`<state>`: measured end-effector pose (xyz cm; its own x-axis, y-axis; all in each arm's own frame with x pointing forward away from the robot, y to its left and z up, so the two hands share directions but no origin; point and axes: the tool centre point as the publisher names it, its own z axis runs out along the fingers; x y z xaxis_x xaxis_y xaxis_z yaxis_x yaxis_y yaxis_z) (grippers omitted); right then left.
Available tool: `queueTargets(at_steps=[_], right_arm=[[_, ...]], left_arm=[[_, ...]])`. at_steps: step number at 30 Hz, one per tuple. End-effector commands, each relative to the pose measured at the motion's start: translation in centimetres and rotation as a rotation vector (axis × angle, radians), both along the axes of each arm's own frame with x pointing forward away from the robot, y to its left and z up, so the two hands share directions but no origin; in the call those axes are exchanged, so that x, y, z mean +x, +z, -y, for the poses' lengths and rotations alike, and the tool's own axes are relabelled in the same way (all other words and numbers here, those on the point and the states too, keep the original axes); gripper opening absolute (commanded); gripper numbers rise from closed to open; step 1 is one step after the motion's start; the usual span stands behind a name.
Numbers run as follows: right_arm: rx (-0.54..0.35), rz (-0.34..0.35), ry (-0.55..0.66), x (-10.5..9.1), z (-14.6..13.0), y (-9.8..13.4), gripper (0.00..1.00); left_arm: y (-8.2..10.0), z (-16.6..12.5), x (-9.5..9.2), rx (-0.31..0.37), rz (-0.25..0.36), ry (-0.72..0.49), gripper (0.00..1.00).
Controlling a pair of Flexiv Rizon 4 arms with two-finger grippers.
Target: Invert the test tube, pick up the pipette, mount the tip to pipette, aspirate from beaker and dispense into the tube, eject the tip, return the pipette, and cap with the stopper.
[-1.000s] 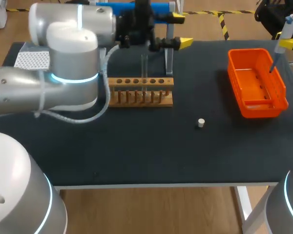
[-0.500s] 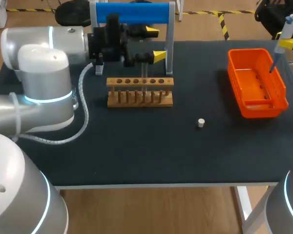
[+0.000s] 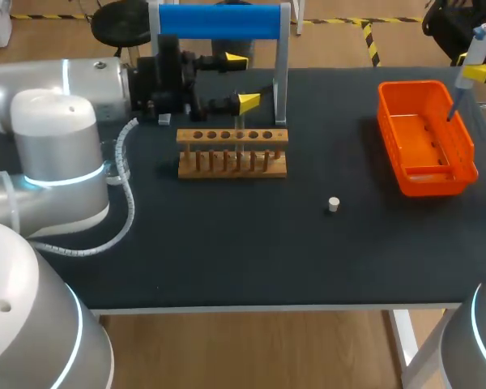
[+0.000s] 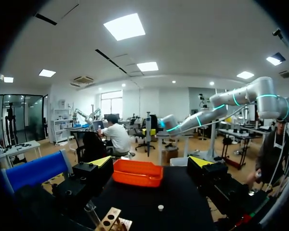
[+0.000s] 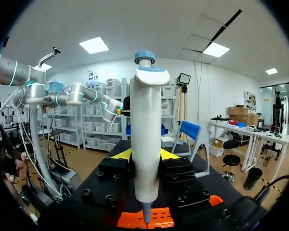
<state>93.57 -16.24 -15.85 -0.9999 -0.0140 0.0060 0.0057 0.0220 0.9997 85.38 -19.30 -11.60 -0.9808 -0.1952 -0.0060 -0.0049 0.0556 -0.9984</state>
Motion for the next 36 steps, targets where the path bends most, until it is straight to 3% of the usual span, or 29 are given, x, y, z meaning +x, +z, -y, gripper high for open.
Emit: queueTargets(at_steps=[1,24,36], right_arm=[[-0.004,0.0,-0.002,-0.1,-0.1,0.1,0.0],[-0.004,0.0,-0.002,-0.1,-0.1,0.1,0.0],[-0.056,0.031,-0.028,-3.7,-4.9,2.5,0.0]], left_arm=[[0.4,0.0,-0.3,0.003,-0.002,0.008,1.0],[0.4,0.0,-0.3,0.003,-0.002,0.008,1.0],[0.4,0.0,-0.3,0.003,-0.002,0.008,1.0]])
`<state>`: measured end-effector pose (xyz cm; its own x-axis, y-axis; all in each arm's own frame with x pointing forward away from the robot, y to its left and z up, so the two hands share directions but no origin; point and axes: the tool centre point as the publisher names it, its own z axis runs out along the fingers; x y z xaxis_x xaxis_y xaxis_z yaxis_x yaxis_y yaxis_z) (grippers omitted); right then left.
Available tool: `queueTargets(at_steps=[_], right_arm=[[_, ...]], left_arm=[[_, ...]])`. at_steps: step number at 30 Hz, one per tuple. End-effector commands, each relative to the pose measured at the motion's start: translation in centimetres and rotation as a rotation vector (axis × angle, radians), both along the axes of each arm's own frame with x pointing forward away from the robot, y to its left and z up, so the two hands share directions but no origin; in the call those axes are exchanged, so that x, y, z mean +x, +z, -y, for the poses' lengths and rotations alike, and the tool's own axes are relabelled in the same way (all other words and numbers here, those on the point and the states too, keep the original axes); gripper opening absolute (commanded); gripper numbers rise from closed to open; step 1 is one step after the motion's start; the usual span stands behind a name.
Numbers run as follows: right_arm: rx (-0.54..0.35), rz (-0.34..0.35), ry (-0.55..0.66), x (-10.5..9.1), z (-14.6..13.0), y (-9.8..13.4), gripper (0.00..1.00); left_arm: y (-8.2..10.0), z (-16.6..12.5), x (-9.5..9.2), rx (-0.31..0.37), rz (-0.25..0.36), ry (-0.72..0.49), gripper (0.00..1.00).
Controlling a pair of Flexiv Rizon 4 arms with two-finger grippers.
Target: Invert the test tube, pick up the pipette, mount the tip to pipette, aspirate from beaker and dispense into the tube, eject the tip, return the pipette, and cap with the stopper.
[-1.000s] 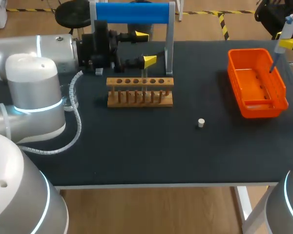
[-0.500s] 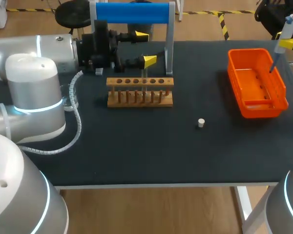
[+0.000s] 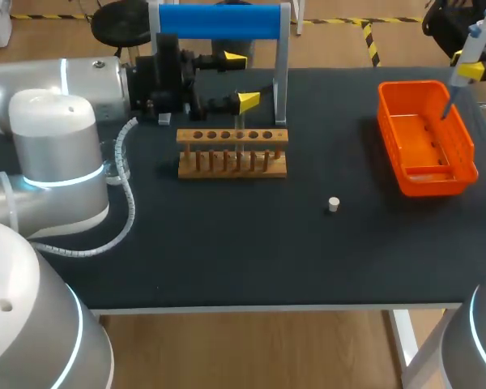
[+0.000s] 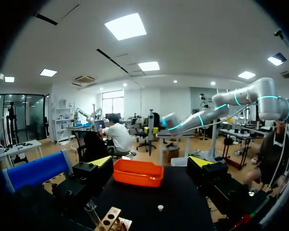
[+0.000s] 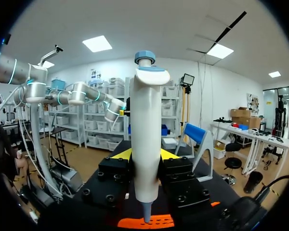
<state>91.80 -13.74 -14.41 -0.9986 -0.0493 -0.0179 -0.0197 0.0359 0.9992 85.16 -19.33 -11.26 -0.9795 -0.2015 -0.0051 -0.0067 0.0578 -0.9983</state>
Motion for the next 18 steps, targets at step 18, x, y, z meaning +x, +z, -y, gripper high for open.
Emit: queueTargets(at_steps=[18], right_arm=[[-0.043,-0.037,0.017,-5.5,-14.1,0.6,0.0]], left_arm=[[0.0,-0.1,-0.1,0.001,-0.001,0.001,1.0]])
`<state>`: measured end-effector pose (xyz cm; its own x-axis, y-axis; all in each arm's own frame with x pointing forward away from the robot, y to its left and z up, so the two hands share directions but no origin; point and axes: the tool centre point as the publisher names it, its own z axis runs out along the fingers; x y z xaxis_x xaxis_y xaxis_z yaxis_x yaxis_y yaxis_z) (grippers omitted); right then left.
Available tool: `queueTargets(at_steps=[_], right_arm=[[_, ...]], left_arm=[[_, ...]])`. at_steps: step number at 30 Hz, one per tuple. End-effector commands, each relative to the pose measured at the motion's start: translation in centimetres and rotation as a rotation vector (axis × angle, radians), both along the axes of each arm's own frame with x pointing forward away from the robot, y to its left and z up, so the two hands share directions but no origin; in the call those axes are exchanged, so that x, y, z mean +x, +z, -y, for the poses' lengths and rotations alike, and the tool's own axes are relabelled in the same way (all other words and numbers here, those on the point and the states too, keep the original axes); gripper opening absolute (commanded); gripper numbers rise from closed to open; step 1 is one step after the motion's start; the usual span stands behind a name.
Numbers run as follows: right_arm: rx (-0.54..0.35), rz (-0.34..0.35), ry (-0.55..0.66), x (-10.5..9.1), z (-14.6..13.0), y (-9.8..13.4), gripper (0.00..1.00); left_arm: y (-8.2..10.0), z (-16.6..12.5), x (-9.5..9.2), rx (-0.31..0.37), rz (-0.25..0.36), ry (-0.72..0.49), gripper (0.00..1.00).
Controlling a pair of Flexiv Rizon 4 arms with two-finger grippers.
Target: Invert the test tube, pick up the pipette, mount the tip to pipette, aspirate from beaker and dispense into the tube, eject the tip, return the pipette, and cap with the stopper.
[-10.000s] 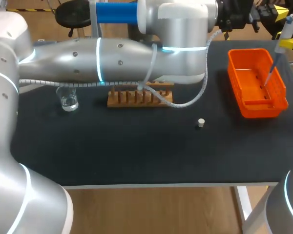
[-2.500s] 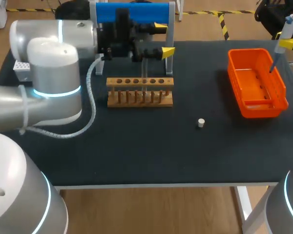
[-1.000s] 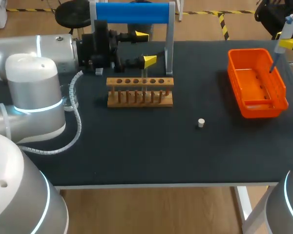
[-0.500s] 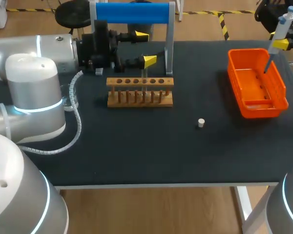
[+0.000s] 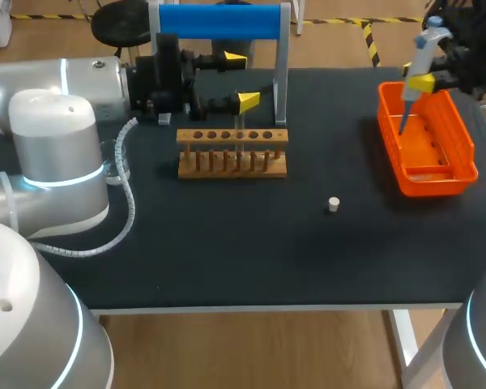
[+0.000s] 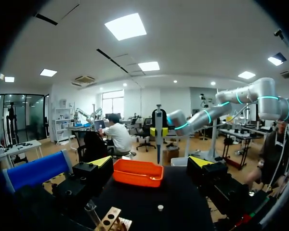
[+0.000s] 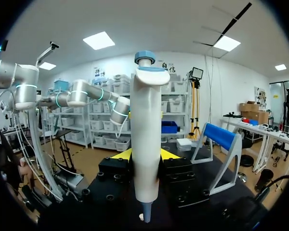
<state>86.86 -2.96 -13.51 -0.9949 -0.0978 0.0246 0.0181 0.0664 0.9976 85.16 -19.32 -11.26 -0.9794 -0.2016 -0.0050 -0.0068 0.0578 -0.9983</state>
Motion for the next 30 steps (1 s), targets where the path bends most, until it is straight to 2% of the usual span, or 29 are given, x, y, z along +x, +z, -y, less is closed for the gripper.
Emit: queueTargets(at_steps=[1,12,30], right_arm=[[-0.014,0.004,-0.031,-0.6,-3.6,-0.4,0.0],[-0.03,-0.021,0.041,-1.1,-9.6,-2.4,0.0],[-0.005,-0.008,0.096,-0.4,-17.0,-2.1,0.0]], left_arm=[[0.0,-0.1,-0.1,0.001,-0.001,0.001,1.0],[0.0,-0.1,-0.1,0.001,-0.001,0.001,1.0],[0.0,-0.1,-0.1,0.001,-0.001,0.001,1.0]])
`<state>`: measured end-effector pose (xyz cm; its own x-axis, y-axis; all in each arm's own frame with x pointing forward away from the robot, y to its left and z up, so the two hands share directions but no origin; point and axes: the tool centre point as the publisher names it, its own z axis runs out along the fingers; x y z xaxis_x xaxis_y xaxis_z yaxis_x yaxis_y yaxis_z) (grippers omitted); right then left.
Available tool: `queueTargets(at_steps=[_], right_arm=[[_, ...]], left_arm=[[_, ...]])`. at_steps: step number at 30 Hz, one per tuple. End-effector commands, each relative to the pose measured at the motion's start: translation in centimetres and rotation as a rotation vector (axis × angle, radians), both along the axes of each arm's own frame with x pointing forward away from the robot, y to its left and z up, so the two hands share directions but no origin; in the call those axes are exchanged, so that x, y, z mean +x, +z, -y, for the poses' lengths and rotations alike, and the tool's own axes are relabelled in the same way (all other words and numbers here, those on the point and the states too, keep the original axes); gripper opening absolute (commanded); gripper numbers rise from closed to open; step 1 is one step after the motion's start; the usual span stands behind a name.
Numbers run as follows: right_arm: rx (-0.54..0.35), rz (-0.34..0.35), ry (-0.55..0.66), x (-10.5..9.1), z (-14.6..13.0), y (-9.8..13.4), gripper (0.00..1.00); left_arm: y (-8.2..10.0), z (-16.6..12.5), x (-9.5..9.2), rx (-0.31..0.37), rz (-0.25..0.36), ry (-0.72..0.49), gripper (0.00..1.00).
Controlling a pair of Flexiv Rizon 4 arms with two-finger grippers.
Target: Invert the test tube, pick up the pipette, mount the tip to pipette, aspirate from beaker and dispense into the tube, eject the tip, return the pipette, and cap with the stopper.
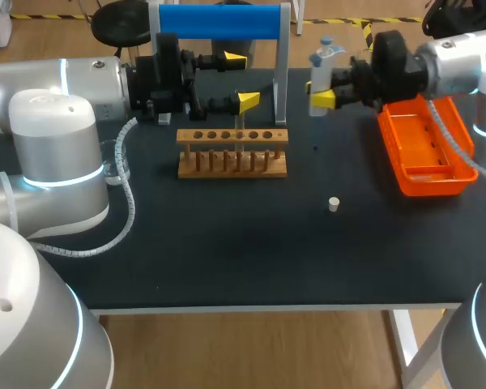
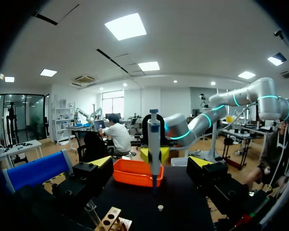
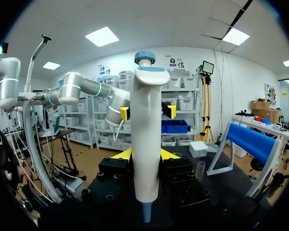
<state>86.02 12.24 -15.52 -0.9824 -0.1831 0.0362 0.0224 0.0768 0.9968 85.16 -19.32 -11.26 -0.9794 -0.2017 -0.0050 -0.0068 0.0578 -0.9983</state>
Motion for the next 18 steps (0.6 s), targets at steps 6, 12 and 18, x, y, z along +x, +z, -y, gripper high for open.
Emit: queueTargets(at_steps=[6,12,18], right_arm=[[0.012,0.007,0.017,0.7,-4.0,0.3,0.0],[0.02,0.014,0.025,0.6,-5.7,0.5,0.0],[0.019,0.017,0.034,0.4,-6.8,0.2,0.0]], left_arm=[[0.0,-0.1,-0.1,0.001,0.0,0.001,1.0],[0.0,-0.1,-0.1,0.001,0.0,0.001,1.0],[0.0,-0.1,-0.1,0.001,0.0,0.001,1.0]])
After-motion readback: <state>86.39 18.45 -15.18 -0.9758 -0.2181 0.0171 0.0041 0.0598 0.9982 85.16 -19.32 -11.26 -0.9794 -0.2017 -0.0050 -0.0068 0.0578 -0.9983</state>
